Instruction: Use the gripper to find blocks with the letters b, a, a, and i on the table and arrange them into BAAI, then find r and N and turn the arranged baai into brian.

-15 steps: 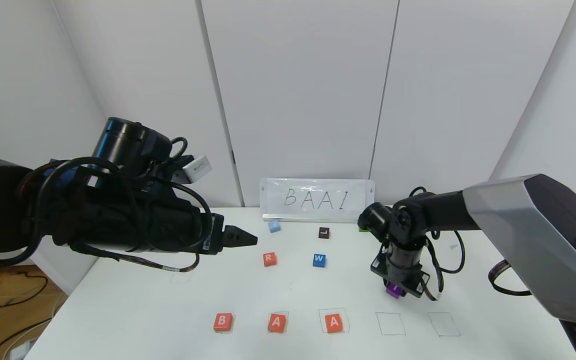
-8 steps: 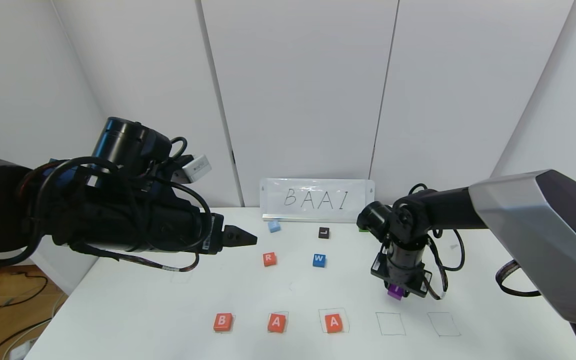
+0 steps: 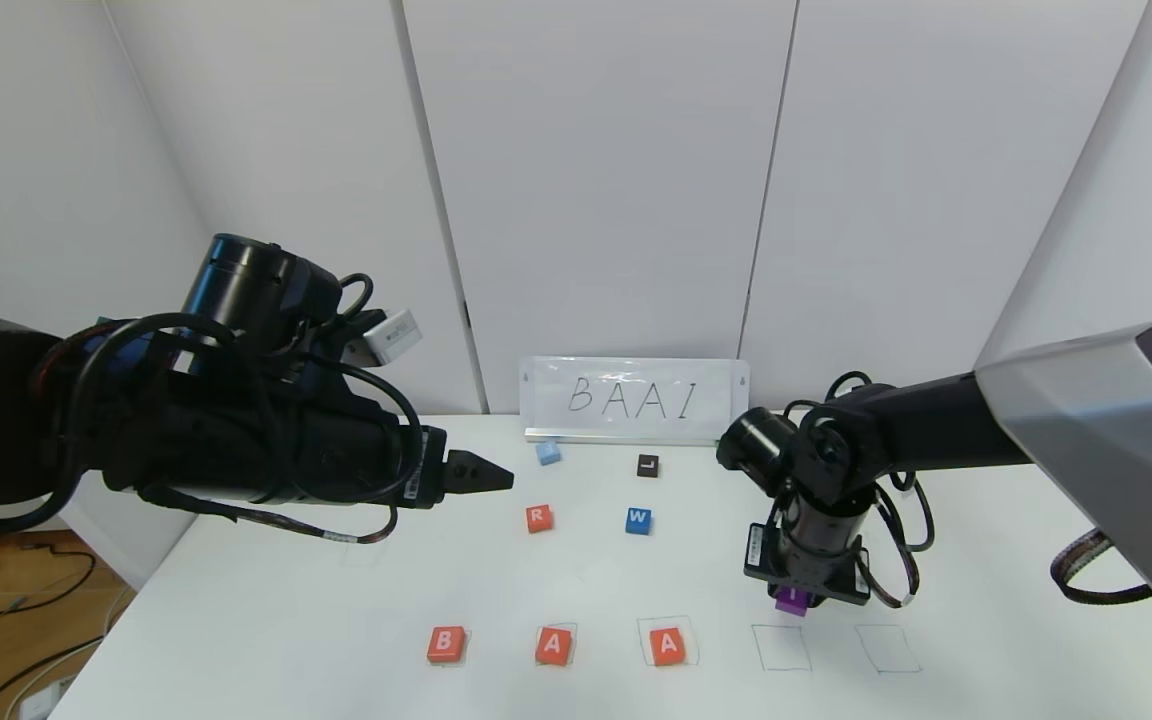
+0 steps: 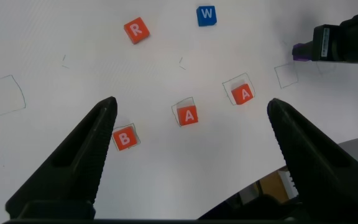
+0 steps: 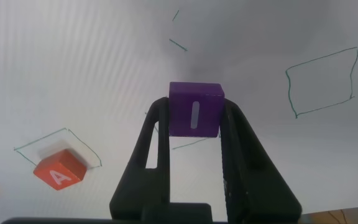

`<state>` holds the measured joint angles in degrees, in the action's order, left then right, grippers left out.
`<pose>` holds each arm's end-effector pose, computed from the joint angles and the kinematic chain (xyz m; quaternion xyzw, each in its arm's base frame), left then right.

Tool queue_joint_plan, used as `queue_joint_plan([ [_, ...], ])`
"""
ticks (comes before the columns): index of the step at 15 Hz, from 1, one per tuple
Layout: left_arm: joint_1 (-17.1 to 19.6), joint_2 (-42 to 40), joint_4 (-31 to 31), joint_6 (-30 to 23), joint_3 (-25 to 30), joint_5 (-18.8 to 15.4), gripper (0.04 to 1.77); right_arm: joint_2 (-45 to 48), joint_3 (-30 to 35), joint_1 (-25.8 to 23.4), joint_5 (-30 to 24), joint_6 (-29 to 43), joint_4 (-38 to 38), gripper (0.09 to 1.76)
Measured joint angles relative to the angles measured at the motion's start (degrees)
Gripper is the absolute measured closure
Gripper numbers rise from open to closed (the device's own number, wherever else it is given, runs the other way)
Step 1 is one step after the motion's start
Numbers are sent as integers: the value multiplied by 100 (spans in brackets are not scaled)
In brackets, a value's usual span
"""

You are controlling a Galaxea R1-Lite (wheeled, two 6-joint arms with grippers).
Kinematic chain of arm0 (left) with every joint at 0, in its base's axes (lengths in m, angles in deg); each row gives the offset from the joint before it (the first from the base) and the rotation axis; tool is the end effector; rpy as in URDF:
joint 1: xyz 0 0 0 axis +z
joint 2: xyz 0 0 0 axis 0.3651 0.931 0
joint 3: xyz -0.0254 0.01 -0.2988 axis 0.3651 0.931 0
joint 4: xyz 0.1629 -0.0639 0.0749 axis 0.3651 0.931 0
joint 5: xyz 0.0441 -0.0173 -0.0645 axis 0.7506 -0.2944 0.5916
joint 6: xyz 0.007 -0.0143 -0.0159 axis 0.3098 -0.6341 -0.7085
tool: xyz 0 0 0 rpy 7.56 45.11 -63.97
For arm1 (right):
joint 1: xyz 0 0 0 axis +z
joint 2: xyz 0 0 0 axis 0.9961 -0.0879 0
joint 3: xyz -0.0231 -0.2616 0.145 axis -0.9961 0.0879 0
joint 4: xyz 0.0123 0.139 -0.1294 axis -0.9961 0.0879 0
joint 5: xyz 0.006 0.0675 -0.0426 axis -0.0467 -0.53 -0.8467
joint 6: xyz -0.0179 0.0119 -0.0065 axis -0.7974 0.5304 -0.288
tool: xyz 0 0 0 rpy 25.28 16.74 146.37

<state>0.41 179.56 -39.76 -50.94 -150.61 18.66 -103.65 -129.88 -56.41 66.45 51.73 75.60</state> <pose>0.2687 -0.1073 0.2103 -0.0454 0.3849 -0.2138 0.8967 0.3534 0.1881 0.0655 0.1185 0.6147 -0.1413 0.7669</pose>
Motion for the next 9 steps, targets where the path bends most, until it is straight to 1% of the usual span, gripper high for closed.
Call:
queue_joint_plan([
  [5, 0, -2, 2, 0, 0, -7, 9, 388, 957, 155, -115, -809, -1015, 131],
  [9, 0, -2, 0, -2, 0, -7, 9, 568, 1520, 196, -123, -1456, -1490, 131],
])
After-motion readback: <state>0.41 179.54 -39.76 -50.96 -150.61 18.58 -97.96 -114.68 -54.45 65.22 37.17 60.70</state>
